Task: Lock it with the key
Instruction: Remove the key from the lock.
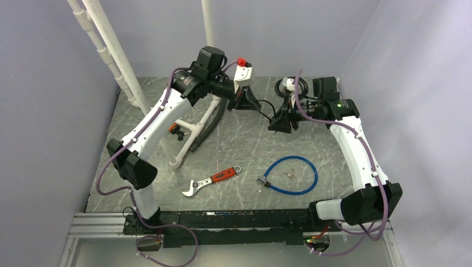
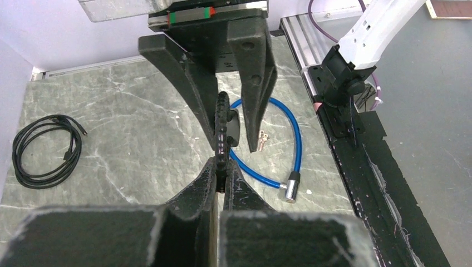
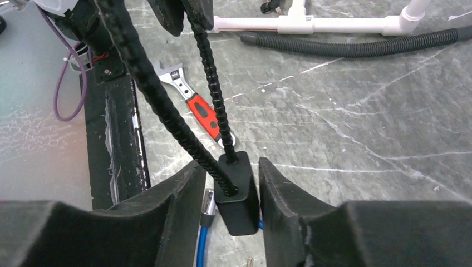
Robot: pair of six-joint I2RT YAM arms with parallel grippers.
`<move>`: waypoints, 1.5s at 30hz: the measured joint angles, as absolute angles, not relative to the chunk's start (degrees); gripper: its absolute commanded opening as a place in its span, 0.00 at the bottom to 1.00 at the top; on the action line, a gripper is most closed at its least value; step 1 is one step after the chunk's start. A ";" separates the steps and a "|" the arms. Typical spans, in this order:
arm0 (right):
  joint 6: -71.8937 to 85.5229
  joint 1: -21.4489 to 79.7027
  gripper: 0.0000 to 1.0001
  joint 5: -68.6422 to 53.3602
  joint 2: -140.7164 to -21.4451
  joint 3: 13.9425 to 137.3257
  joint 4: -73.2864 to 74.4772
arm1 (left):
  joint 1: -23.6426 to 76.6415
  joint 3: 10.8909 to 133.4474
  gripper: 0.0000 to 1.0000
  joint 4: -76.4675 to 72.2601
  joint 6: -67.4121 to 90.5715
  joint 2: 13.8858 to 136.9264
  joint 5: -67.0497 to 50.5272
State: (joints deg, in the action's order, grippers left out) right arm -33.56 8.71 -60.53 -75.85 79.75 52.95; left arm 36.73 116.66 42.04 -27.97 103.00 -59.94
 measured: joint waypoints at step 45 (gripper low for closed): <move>48.40 -2.00 0.00 -54.39 -70.76 64.47 -31.20 | 37.89 101.34 0.61 -27.46 40.07 108.66 -52.73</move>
State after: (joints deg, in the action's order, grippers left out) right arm 48.40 -2.00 -54.39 -70.76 64.47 -31.20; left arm 37.89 101.34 -27.46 40.07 108.66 -52.73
